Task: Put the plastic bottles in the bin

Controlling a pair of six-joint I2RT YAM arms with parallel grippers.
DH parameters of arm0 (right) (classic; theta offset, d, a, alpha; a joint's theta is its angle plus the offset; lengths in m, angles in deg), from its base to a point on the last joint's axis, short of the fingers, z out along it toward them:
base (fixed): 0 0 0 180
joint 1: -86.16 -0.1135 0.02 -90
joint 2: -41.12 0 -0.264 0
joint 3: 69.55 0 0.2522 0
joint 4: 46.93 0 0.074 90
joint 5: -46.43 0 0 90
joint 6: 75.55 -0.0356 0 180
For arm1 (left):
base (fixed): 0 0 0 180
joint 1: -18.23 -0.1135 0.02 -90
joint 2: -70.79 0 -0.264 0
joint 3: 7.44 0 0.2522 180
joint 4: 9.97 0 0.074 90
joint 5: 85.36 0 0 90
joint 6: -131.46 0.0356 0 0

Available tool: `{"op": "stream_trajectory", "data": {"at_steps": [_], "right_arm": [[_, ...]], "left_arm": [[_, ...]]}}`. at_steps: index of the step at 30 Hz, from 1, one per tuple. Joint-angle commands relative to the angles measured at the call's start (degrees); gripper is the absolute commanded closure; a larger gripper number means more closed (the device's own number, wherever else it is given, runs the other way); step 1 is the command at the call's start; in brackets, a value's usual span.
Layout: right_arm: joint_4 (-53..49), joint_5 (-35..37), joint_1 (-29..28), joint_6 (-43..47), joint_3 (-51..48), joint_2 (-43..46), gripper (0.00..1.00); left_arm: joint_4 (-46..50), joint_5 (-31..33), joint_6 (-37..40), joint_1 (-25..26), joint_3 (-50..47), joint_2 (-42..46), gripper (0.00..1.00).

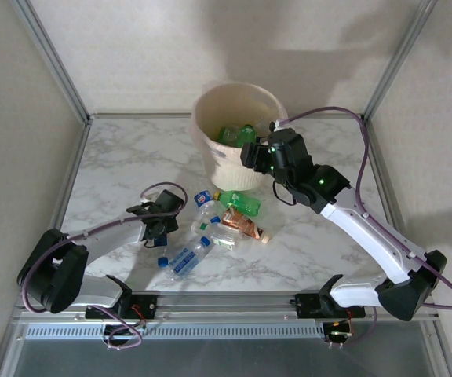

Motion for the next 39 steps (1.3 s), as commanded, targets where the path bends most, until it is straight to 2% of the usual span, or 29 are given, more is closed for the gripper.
{"op": "stream_trajectory", "data": {"at_steps": [1,9,17,22,28,39], "right_arm": [[0.17,1.18,-0.67,-0.78,-0.82,1.33,0.30],[0.88,1.60,-0.63,-0.80,-1.39,2.80,0.31],[1.53,2.00,-0.70,-0.36,-1.24,4.73,0.32],[2.17,2.31,-0.72,-0.77,-2.44,6.48,0.32],[2.26,0.47,-0.73,-1.32,-4.30,8.33,0.33],[2.33,-0.94,-0.85,-3.15,-8.18,11.43,0.34]], "left_arm": [[2.77,3.71,1.24,-0.51,2.51,2.50,0.42],[9.82,7.57,3.22,-0.60,13.31,7.14,0.44],[15.70,8.30,6.34,-0.79,35.61,6.85,0.46],[15.81,5.24,8.00,-0.78,47.92,3.60,0.46],[13.77,1.23,8.56,-0.70,57.97,-0.98,0.45],[6.86,-11.33,3.67,-0.33,73.53,-13.28,0.46]]}}
